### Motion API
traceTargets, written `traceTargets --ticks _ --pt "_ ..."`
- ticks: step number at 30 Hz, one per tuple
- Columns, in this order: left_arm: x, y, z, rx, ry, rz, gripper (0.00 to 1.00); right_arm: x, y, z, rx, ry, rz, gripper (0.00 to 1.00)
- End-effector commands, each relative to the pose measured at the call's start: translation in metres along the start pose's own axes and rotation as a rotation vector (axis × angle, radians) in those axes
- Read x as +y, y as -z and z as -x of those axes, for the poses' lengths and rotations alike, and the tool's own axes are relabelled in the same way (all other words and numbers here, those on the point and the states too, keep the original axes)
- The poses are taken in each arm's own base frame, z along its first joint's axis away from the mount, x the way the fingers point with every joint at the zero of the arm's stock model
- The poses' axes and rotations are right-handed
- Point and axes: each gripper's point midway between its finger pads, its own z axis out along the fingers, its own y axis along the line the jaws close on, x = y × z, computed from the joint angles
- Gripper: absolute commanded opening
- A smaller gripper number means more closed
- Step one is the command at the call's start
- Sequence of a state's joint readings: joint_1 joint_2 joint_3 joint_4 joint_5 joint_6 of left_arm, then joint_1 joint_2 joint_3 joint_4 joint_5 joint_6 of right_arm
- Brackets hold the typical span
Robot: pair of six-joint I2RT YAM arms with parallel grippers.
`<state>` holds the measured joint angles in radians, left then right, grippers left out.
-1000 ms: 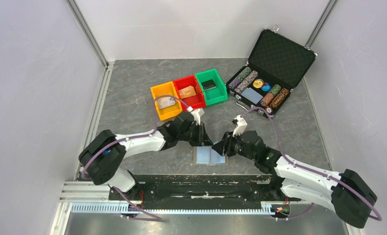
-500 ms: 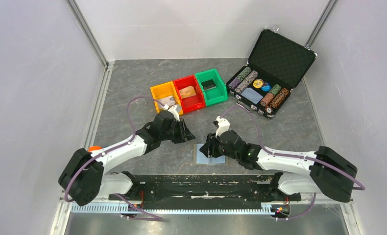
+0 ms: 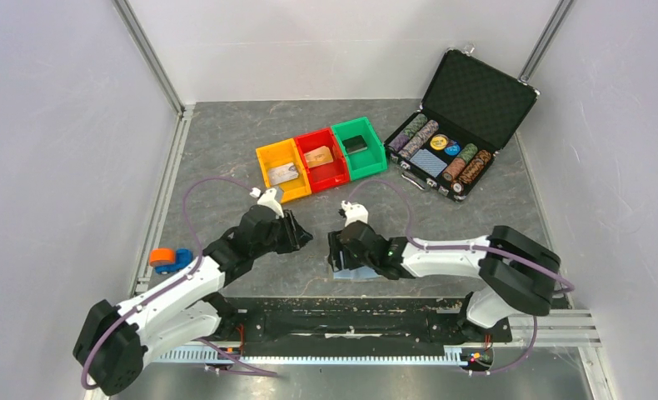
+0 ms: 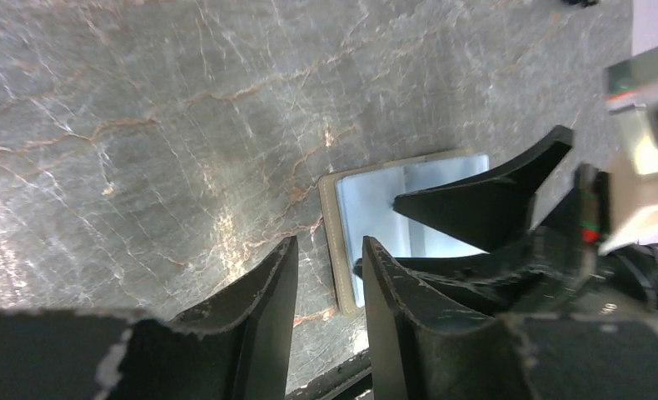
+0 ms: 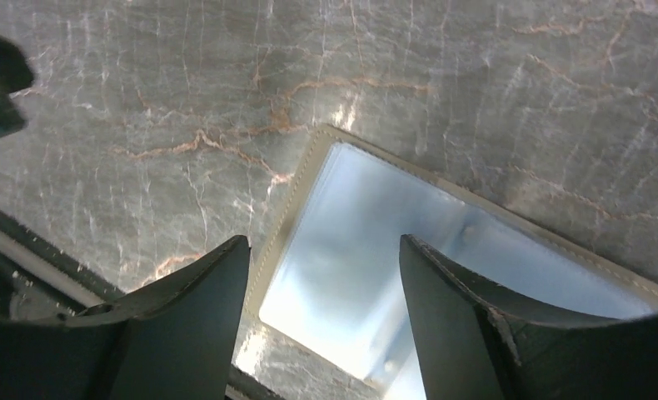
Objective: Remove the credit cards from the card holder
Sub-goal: Remove the credit card from the card holder.
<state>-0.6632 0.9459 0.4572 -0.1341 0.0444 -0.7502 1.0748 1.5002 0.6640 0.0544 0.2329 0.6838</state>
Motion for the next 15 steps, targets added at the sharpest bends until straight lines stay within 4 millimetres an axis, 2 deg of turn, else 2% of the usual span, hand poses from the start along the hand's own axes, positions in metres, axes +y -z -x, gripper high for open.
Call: traceTargets --ticks 1,8,15 --pt "0.014 0.010 0.013 -0.086 -0.053 0.060 0.42 -0.009 -0.010 0.002 0.021 0.055 -0.137 0.70" --pt "0.020 0.014 0.009 -0.097 -0.050 0.063 0.43 -0.011 -0.015 -0.006 0.055 0.136 -0.213 0.69" --pt "0.020 0.015 0.009 -0.097 -0.063 0.063 0.45 0.002 -0.001 0.010 0.015 0.114 -0.214 0.71"
